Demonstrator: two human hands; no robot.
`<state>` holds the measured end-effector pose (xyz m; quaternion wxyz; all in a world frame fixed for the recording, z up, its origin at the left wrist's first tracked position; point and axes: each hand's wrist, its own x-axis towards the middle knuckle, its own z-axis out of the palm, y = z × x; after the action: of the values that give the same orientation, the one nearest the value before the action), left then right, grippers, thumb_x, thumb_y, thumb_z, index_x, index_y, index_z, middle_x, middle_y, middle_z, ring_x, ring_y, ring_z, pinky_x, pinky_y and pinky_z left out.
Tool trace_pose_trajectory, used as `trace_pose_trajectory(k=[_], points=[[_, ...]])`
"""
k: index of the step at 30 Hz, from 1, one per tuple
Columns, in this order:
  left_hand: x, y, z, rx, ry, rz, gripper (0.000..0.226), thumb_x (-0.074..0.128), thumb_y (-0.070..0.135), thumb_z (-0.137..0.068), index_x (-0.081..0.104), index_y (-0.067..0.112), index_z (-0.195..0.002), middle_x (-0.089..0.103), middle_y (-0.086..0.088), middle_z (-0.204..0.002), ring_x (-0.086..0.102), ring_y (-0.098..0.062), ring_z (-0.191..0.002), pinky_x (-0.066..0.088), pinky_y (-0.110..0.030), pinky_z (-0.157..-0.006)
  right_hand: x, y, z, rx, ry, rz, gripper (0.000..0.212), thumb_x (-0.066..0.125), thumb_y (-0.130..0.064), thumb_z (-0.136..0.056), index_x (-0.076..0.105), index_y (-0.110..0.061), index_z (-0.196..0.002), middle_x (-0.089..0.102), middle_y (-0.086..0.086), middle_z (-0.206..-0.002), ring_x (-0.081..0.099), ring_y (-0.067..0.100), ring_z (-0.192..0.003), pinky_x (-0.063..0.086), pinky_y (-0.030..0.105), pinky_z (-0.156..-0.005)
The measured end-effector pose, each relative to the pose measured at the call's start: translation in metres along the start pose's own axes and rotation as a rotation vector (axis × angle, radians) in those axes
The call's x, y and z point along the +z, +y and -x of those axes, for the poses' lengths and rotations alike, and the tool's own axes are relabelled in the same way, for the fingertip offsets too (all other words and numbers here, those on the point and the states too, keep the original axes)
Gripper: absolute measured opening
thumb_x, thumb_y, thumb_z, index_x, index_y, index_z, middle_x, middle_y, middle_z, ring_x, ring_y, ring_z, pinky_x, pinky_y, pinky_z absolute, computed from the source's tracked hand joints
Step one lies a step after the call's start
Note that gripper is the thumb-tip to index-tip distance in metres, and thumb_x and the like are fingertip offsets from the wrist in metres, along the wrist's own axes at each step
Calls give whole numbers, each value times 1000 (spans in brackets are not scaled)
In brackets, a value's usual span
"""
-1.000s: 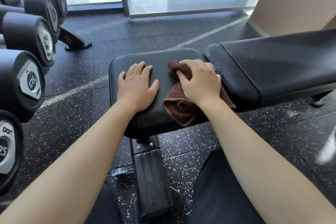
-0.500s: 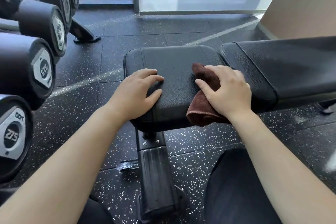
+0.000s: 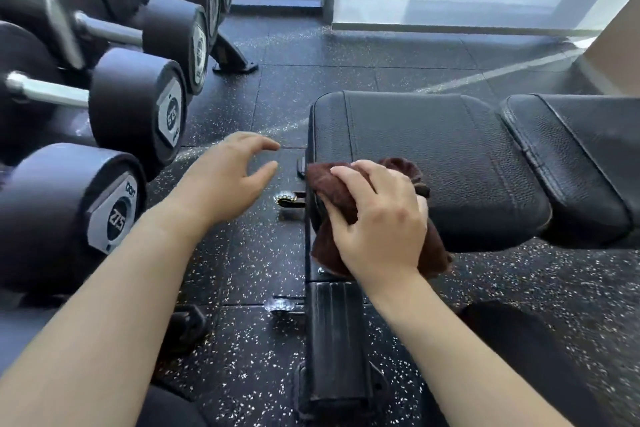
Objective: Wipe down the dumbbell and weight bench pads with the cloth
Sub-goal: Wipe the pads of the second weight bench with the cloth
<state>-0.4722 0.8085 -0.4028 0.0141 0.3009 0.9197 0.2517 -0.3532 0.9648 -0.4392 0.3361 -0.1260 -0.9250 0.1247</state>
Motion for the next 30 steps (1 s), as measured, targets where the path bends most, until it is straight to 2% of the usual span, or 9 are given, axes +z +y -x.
trace_pose_trajectory(k=[2,5,12,16,18,20,23,27,30], points=[[-6,-6,3,-41,32,4,32,53,26,-92,58,21,-123,54,3,-129,46,-10,-118,24,-10,-90,5,-15,-10,-14,-41,34,32,71,-38,-73,67,-27,-102,64,-3,-108,57,28,-97,43,40,-73],[-7,0,-3,-57,66,29,31,53,25,-92,58,20,-122,56,1,-127,47,-12,-118,26,-13,-91,4,-19,-12,-64,-90,60,32,70,-37,-71,67,-27,-101,64,-3,-108,57,29,-97,42,40,-73],[18,42,-30,50,93,117,26,55,22,-91,61,21,-115,59,2,-120,51,-12,-114,29,-14,-92,-15,26,13,-229,-56,45,33,66,-40,-74,65,-31,-106,62,-4,-114,56,24,-102,39,38,-73],[43,65,-34,154,81,143,24,56,16,-89,62,17,-113,62,-2,-115,54,-16,-110,29,-11,-90,-33,85,26,-41,83,85,29,63,-40,-80,65,-31,-107,62,-7,-116,53,21,-108,39,39,-78],[55,80,-36,217,57,143,23,56,16,-89,63,15,-112,62,-3,-115,55,-19,-110,31,-16,-95,-43,113,27,63,149,126,27,64,-39,-82,67,-28,-106,63,-5,-116,53,23,-108,41,40,-80],[66,96,-36,262,38,154,23,56,18,-89,63,16,-111,62,-1,-116,55,-21,-112,33,-31,-105,-49,131,24,146,203,144,27,63,-40,-84,68,-25,-106,64,-4,-115,54,25,-106,42,41,-81],[81,116,-33,299,4,98,24,54,26,-90,62,21,-112,59,6,-120,51,-17,-117,27,-55,-107,-54,145,13,238,256,50,28,59,-40,-88,67,-20,-106,65,-3,-113,56,26,-105,41,38,-88],[93,127,-29,331,-17,54,25,52,30,-90,62,26,-114,55,9,-123,47,-13,-120,21,-58,-109,-59,154,12,328,375,-131,27,57,-32,-91,66,-10,-105,65,2,-111,57,22,-105,33,23,-97],[96,128,-28,342,11,29,25,53,31,-90,62,26,-113,55,9,-123,48,-14,-118,24,-57,-107,-54,142,24,355,376,-121,29,59,-29,-91,65,-8,-109,63,7,-115,55,25,-109,31,26,-102]])
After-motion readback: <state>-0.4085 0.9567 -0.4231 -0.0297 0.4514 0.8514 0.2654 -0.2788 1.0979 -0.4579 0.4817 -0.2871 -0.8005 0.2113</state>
